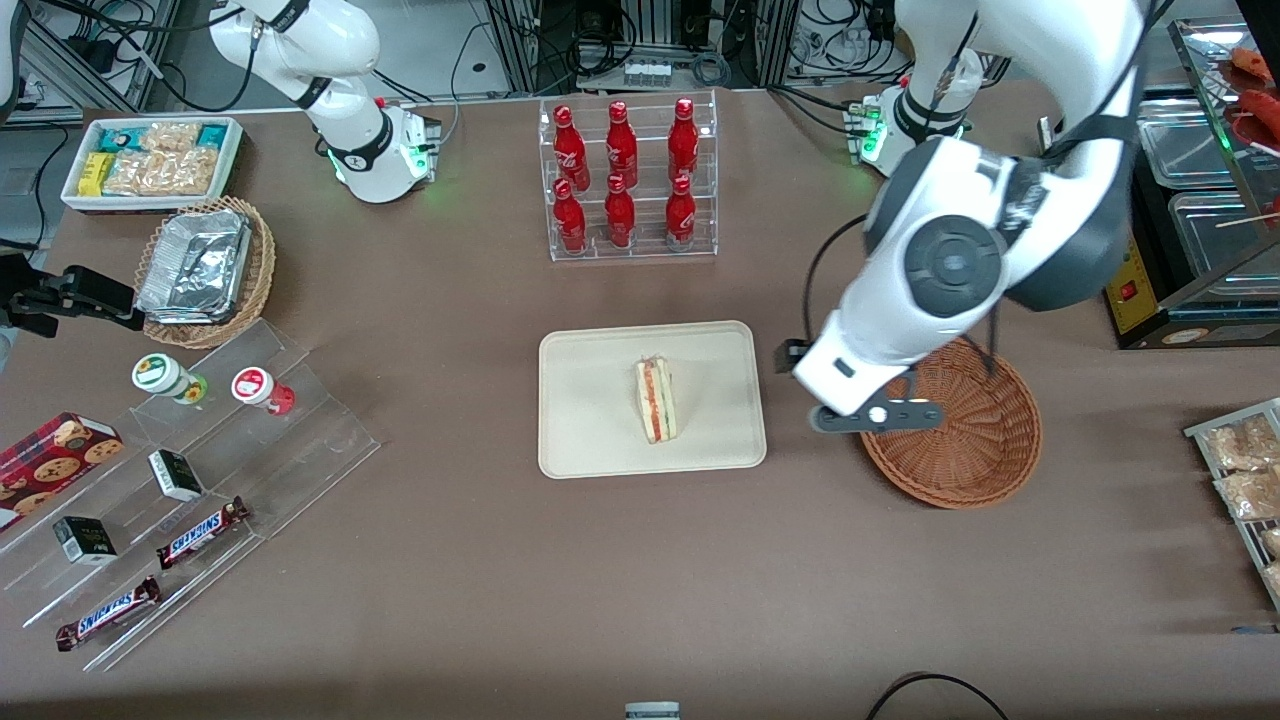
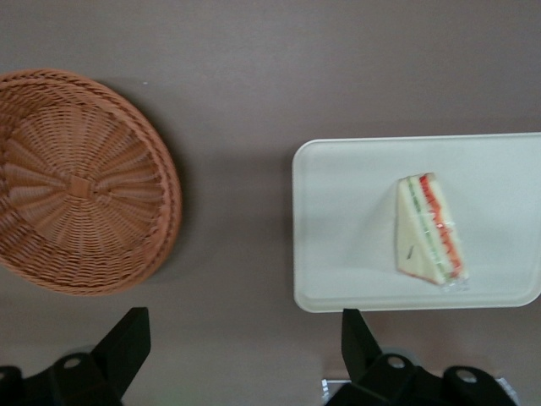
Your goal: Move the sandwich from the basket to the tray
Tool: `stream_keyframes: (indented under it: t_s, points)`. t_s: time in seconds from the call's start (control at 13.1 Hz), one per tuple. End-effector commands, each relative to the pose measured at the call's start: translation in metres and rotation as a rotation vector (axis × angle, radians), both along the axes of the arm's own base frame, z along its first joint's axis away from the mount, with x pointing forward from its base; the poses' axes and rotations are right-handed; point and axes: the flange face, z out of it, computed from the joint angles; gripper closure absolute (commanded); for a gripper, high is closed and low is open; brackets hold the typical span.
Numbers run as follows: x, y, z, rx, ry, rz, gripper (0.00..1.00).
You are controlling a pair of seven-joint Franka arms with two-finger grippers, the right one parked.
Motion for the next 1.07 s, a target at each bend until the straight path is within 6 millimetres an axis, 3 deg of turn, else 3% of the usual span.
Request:
stream_keyframes:
  t_s: [0.0, 0.23, 0.46, 0.69, 0.99]
  points:
    - [-0.015, 0.047, 0.014, -0.031, 0.015, -0.040, 0.00]
    - [-0.019, 0.093, 0.024, -0.036, 0.015, -0.052, 0.00]
    - [-0.042, 0.117, 0.034, -0.023, 0.014, -0.048, 0.00]
    - [-0.051, 0.149, 0.049, -0.019, 0.027, -0.026, 0.00]
    - [-0.069, 0.183, 0.085, -0.016, 0.032, -0.016, 0.00]
